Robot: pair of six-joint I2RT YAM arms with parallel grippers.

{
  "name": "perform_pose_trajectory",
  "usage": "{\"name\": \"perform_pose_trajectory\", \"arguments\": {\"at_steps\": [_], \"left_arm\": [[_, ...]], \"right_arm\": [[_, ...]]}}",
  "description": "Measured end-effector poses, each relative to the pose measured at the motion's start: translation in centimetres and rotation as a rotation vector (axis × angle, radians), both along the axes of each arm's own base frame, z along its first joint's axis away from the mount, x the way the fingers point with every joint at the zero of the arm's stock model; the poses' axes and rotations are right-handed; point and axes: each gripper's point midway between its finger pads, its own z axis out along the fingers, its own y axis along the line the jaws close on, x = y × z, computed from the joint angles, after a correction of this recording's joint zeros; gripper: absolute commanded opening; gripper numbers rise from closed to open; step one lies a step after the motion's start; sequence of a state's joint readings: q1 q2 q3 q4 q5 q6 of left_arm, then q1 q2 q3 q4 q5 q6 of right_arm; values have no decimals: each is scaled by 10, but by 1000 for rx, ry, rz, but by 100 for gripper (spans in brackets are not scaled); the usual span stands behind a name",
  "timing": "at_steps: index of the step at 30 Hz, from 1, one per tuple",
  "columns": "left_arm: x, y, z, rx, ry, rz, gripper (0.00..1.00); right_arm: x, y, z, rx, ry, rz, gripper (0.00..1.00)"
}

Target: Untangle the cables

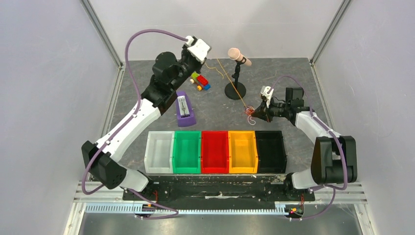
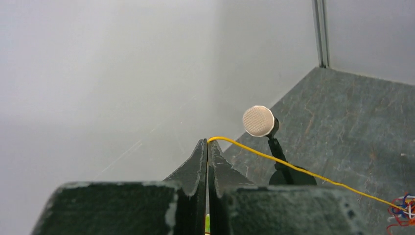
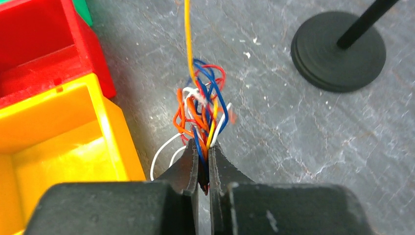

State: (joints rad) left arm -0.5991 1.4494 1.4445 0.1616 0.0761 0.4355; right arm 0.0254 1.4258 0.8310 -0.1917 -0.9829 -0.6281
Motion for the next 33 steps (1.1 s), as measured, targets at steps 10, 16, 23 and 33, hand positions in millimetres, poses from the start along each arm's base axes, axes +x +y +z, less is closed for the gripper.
{"name": "perform_pose_trajectory", "arguments": {"at_steps": [10,16,23,33], "left_arm": [[-13,16,17,-64,157,-15,2],[-20,23,30,-88,202,-24,2],[-24,44,38,-103,173,-3,2],[-15,87,73,-196,104,88,2]], "right_arm": [[17,-23,-21,-38,-16,1,0],[26,-30,-20,-35,-42,3,5],[17,-38,-21,-30,-6,-10,6],[19,-56,-24,-144,-37,-57,28]]}}
